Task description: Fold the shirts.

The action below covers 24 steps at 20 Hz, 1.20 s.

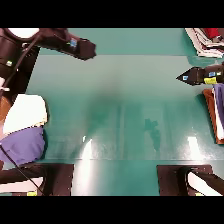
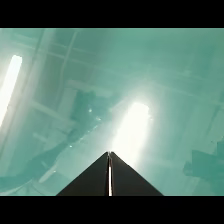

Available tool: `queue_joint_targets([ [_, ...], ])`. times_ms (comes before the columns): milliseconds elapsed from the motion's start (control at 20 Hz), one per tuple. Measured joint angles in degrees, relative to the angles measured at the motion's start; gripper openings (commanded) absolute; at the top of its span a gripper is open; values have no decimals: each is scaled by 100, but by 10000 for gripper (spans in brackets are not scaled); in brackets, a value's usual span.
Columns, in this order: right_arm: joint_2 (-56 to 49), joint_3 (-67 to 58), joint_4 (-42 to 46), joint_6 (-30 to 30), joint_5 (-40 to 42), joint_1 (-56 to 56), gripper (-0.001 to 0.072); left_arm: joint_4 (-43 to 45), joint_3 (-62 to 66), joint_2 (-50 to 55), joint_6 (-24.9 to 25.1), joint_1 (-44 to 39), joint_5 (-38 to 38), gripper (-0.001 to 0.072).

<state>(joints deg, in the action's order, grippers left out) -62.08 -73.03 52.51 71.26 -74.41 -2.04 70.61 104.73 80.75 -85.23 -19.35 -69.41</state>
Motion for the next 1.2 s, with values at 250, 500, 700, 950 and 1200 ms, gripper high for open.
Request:
queue_joint_targets([
  [250, -2, 0, 0, 0, -20, 0, 17, 671, -756, -1008, 50, 1209, -879, 27],
  [500, -2, 0, -2, 0, -15, 0, 17, 1504, -2734, -2138, 109, 2741, -1078, 672],
  [700, 0, 0, -2, 0, 15, 0, 17, 1781, -4177, -2409, 44, 3705, -595, 702],
  [950, 0, 2, -4, 0, -31, -4, 17, 1895, -5337, -2341, -155, 4194, 791, 702],
  [1200, 0, 2, -4, 2, -55, -7, 16, 1934, -5641, -1541, -267, 4295, 1510, 406],
])
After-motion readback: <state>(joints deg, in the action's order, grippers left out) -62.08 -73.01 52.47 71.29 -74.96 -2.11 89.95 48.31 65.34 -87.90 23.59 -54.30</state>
